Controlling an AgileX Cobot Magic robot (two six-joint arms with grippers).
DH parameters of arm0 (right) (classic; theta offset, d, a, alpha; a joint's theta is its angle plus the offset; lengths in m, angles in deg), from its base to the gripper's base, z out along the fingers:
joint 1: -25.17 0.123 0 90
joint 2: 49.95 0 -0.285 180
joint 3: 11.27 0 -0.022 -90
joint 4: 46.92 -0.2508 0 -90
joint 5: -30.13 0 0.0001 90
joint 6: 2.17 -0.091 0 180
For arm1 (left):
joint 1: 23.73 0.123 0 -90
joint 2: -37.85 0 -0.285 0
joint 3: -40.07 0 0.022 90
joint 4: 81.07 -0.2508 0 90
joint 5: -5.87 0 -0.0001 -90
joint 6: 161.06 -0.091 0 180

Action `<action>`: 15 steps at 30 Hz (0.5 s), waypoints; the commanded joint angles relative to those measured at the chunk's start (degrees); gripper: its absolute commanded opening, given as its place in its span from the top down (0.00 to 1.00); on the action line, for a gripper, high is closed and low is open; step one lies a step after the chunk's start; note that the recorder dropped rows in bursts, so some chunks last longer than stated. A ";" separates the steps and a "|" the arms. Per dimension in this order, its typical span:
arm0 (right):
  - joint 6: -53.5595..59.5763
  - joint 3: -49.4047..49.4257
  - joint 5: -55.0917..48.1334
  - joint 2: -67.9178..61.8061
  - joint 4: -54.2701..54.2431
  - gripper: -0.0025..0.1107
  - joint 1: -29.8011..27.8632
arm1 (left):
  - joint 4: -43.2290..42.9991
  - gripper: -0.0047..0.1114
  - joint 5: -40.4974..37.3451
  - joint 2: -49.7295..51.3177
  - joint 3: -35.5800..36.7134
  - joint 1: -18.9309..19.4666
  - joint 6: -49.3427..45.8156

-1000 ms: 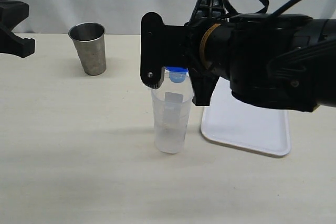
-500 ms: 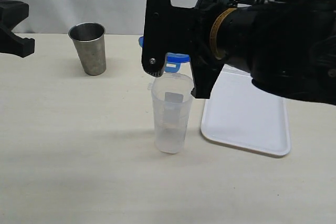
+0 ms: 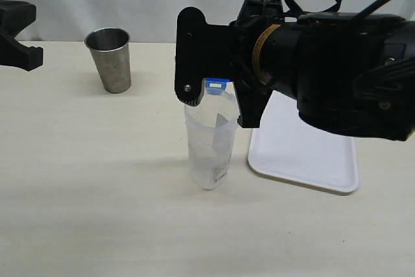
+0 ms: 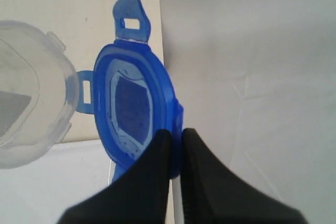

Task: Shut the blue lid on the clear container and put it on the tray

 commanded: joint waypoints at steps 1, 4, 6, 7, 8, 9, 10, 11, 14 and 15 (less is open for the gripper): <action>-0.38 0.16 -0.28 0.18 0.34 0.94 0.07 | 0.15 0.96 0.30 0.14 0.09 0.06 0.56; 0.26 0.16 0.62 0.18 0.34 0.94 0.07 | 0.15 0.96 0.30 0.14 0.09 0.06 0.56; 2.03 0.16 2.96 0.18 0.34 0.94 0.07 | 0.15 0.96 0.30 0.14 0.09 0.06 0.56; 3.81 0.16 3.97 0.18 0.34 0.94 0.07 | 0.15 0.96 0.30 0.14 0.09 0.06 0.56; 6.15 0.25 4.70 0.18 0.15 0.94 0.07 | 0.15 0.96 0.30 0.14 0.09 0.06 0.56; 11.03 0.25 5.81 0.18 -0.95 0.94 0.07 | 0.15 0.96 0.30 0.14 0.09 0.06 0.56; 13.30 0.25 6.40 0.18 -1.36 0.94 0.07 | 0.15 0.96 0.30 0.14 0.09 0.06 0.56; 15.41 0.25 8.00 0.18 -2.25 0.94 0.07 | 0.15 0.96 0.30 0.14 0.09 0.06 0.56; 16.26 0.25 11.26 0.18 -3.08 0.94 0.07 | 0.15 0.96 0.30 0.14 0.09 0.06 0.56; 17.40 0.25 11.54 0.18 -3.08 0.94 0.07 | 0.15 0.96 0.30 0.14 0.09 0.06 0.56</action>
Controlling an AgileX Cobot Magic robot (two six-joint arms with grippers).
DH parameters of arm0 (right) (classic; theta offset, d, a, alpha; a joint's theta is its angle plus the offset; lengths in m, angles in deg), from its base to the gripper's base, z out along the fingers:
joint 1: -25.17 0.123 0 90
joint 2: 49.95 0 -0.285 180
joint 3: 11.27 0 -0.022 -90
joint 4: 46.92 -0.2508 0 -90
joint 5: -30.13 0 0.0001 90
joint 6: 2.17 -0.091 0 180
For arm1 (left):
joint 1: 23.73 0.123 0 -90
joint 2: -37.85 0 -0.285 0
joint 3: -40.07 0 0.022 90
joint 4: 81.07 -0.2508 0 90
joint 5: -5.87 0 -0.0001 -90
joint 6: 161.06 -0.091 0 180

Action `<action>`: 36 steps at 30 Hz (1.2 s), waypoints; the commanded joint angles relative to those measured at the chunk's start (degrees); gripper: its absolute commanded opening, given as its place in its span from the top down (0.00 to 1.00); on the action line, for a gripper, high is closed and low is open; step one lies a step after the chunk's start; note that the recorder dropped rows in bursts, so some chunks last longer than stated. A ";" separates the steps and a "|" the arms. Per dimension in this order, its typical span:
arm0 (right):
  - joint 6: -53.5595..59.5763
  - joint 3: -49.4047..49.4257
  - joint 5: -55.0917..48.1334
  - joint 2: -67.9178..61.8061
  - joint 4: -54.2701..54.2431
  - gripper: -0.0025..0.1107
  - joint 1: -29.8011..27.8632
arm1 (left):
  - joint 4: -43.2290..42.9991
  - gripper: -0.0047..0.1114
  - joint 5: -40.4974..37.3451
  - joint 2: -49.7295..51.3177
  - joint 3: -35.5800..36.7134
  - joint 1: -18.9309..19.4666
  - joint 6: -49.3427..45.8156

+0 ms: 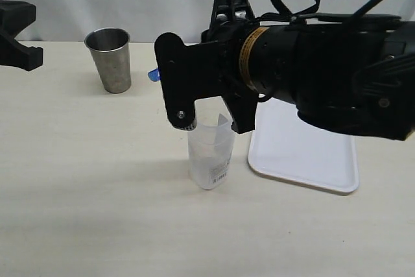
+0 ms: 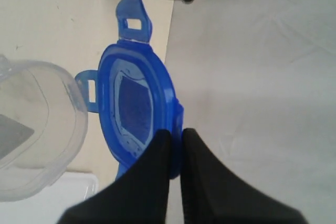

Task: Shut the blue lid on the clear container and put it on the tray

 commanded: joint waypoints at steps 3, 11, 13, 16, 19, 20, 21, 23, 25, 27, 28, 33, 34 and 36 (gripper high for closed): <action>3.55 0.25 1.42 0.18 -0.63 0.94 0.07 | 0.15 0.96 0.30 0.14 0.09 0.06 0.56; 4.23 0.25 0.10 0.50 -0.63 0.94 0.07 | 0.03 0.96 0.30 0.14 0.09 0.06 0.56; 4.23 0.25 0.10 0.88 -1.05 0.94 0.07 | 0.03 0.96 0.30 0.14 0.09 0.06 0.56; 4.23 0.25 0.10 1.83 -1.97 0.94 0.07 | 0.03 0.96 0.30 0.14 0.09 0.06 0.56; 5.40 1.37 0.66 3.01 -3.17 0.94 0.07 | 0.03 0.96 0.30 0.14 0.09 0.06 0.56; 5.99 2.17 1.19 3.40 -3.71 0.94 0.07 | 0.03 0.96 0.30 0.14 0.09 0.06 0.56; 6.80 3.31 2.05 4.00 -4.29 0.94 0.07 | 0.03 0.96 0.30 0.14 0.09 0.06 0.56; 7.46 5.39 4.31 5.33 -4.29 0.94 0.07 | 0.02 0.96 0.41 0.14 0.09 0.06 0.56; 7.46 6.81 6.45 6.50 -4.29 0.94 0.07 | 0.02 0.96 0.41 0.14 0.09 0.06 0.56; 7.46 7.32 7.10 7.15 -4.29 0.94 0.07 | 0.02 0.96 0.41 0.14 0.09 0.06 0.56; 7.46 7.25 6.85 7.36 -4.29 0.94 0.07 | 0.02 0.96 0.41 0.14 0.09 0.06 0.56; 7.46 7.97 5.28 7.35 -4.71 0.94 0.07 | 0.02 0.96 0.41 0.14 0.09 0.06 0.56; 7.46 8.24 5.40 7.35 -4.71 0.94 0.07 | 0.02 0.96 0.41 0.14 0.09 0.06 0.56; 7.85 9.00 5.61 7.35 -4.71 0.94 0.07 | 0.02 0.96 0.41 0.14 0.09 0.06 0.56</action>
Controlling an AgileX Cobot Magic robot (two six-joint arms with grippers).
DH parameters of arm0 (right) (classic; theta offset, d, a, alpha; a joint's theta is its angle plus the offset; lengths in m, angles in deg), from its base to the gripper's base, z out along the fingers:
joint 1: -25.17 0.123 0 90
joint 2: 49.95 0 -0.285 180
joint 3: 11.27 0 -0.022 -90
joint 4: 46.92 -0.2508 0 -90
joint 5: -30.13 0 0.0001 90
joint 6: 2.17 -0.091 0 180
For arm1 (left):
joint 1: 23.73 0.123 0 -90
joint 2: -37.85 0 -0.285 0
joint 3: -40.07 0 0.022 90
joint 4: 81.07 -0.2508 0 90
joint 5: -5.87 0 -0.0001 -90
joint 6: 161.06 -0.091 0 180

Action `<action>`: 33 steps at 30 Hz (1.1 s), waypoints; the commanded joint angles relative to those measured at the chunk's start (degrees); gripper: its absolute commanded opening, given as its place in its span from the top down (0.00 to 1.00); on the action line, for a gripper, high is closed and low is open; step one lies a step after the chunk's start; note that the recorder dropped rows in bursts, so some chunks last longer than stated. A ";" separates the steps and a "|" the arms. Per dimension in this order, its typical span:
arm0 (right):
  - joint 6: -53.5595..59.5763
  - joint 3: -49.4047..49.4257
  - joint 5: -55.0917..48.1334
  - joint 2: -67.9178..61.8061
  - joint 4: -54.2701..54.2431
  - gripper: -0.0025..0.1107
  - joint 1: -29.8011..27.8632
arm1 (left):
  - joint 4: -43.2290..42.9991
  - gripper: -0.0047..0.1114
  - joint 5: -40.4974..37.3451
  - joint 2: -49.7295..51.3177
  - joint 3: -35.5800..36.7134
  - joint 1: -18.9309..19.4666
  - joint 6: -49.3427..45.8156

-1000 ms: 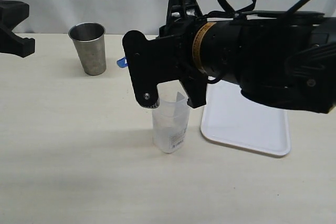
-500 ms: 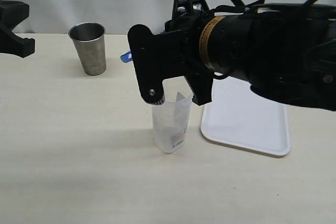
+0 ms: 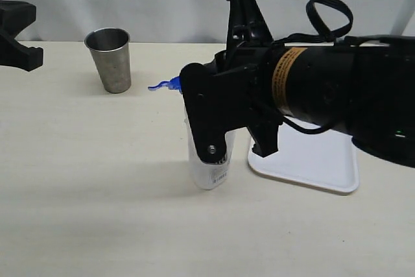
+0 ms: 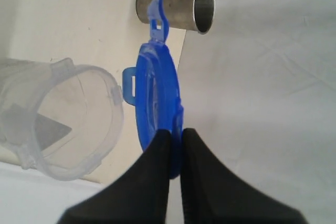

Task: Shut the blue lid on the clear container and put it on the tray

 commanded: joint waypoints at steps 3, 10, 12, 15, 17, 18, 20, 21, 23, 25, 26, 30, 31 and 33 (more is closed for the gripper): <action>1.72 2.70 0.04 0.44 -0.47 0.94 0.07 | 0.25 0.96 0.41 0.14 0.09 0.06 0.56; 1.73 4.25 0.16 0.44 -0.47 0.94 0.07 | 0.25 0.96 0.41 0.14 0.09 0.06 0.56; 1.50 4.25 0.54 0.44 -0.47 0.94 0.07 | 0.25 0.96 0.41 0.14 0.09 0.06 0.56; 1.50 4.25 0.90 0.44 -0.47 0.94 0.07 | 0.25 0.96 0.41 0.14 0.09 0.06 0.56; 1.50 4.34 1.25 0.44 -0.47 0.94 0.07 | 0.25 0.96 0.41 0.14 0.09 0.06 0.56; 1.50 4.34 1.25 0.44 -0.47 0.94 0.07 | 0.25 0.96 0.41 0.14 0.09 0.06 0.56; 1.67 4.34 1.36 0.44 -0.47 0.94 0.07 | 0.25 0.96 0.41 0.14 0.09 0.06 0.56; 1.67 4.34 1.12 0.44 -0.47 0.94 0.07 | 0.25 0.96 0.41 0.14 0.09 0.06 0.56; 1.67 4.34 0.13 0.44 -0.79 0.94 0.07 | 0.25 0.96 0.41 0.14 0.09 0.06 0.56; 1.67 4.34 -0.73 0.44 -2.34 0.94 0.07 | 0.25 0.96 0.41 0.14 0.09 0.06 0.56; 2.00 4.34 -1.56 0.44 -3.37 0.94 0.07 | 0.25 0.96 0.41 0.14 0.09 0.06 0.56; 2.28 4.34 -2.79 0.44 -3.68 0.94 0.07 | 0.25 0.96 0.41 0.14 0.09 0.06 0.56; 2.28 4.34 -2.68 0.44 -3.68 0.94 0.07 | 0.25 0.96 0.41 0.14 0.09 0.06 0.56; 2.28 4.34 -1.74 0.44 -4.13 0.94 0.07 | 0.25 0.96 0.41 0.14 0.09 0.06 0.56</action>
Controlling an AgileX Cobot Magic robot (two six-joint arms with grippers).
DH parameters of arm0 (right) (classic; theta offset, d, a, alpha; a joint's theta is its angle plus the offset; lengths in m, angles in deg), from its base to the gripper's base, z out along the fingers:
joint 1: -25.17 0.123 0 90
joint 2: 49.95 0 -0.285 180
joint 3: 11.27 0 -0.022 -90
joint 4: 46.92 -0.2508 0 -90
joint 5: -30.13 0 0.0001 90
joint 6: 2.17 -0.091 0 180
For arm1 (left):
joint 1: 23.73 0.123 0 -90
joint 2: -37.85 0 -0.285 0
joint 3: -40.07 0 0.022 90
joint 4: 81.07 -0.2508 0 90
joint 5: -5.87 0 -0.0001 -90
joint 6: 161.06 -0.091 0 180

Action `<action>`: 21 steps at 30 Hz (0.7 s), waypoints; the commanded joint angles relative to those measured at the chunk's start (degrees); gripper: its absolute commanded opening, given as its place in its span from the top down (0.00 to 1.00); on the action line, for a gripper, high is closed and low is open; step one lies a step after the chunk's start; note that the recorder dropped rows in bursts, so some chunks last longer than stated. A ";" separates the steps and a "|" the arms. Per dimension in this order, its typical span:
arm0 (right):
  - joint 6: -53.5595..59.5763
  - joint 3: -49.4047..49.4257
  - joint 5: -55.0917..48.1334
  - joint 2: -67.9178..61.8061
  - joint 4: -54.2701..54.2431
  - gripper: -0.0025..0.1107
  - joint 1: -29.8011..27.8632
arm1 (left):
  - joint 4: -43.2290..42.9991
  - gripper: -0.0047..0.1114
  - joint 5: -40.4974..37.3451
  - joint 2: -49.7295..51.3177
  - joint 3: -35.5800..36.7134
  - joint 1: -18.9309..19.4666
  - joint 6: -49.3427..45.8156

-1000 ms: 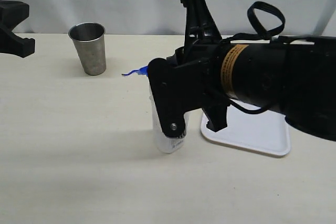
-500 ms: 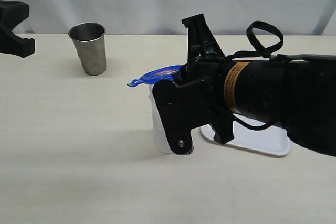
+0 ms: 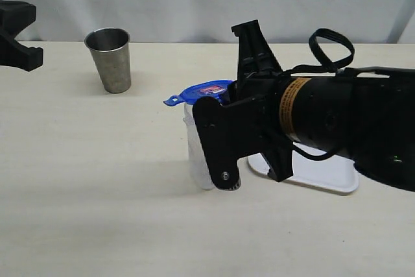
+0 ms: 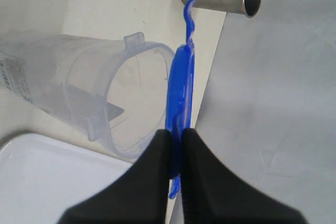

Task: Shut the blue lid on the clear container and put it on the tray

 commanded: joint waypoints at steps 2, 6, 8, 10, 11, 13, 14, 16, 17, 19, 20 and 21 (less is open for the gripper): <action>0.70 0.14 1.07 0.42 -2.57 0.94 0.07 | 0.25 0.96 0.41 0.14 0.09 0.06 0.56; 8.30 0.14 0.65 0.42 -8.27 0.94 0.07 | 0.25 0.96 0.41 0.14 0.09 0.06 0.56; 9.93 0.14 0.15 0.42 -10.47 0.94 0.07 | 0.25 0.96 0.41 0.14 0.09 0.06 0.56; 10.06 0.14 -0.69 0.42 -10.88 0.94 0.07 | 0.25 0.96 0.41 0.14 0.09 0.06 0.56; 10.17 0.14 -1.18 0.42 -10.88 0.94 0.07 | 0.25 0.96 0.41 0.14 0.09 0.06 0.56; 10.19 0.14 -1.86 0.42 -10.88 0.94 0.07 | 0.25 0.96 0.41 0.14 0.09 0.06 0.56; 10.19 0.14 -2.45 0.42 -10.88 0.94 0.07 | 0.25 0.96 0.41 0.14 0.09 0.06 0.56; 10.19 0.14 -3.22 0.42 -10.88 0.94 0.07 | 0.25 0.96 0.41 0.14 0.09 0.06 0.56; 10.19 0.14 -3.49 0.42 -10.88 0.94 0.07 | 0.25 0.96 0.41 0.14 0.09 0.06 0.56; 10.19 0.14 -3.59 0.42 -10.88 0.94 0.07 | 0.25 0.96 0.41 0.14 0.09 0.06 0.68; 10.29 0.14 -3.15 0.42 -11.14 0.94 0.07 | 0.25 0.96 0.41 0.14 0.09 0.06 0.68; 10.29 0.14 -2.84 0.42 -11.39 0.94 0.07 | 0.25 0.96 0.41 0.14 0.09 0.06 0.68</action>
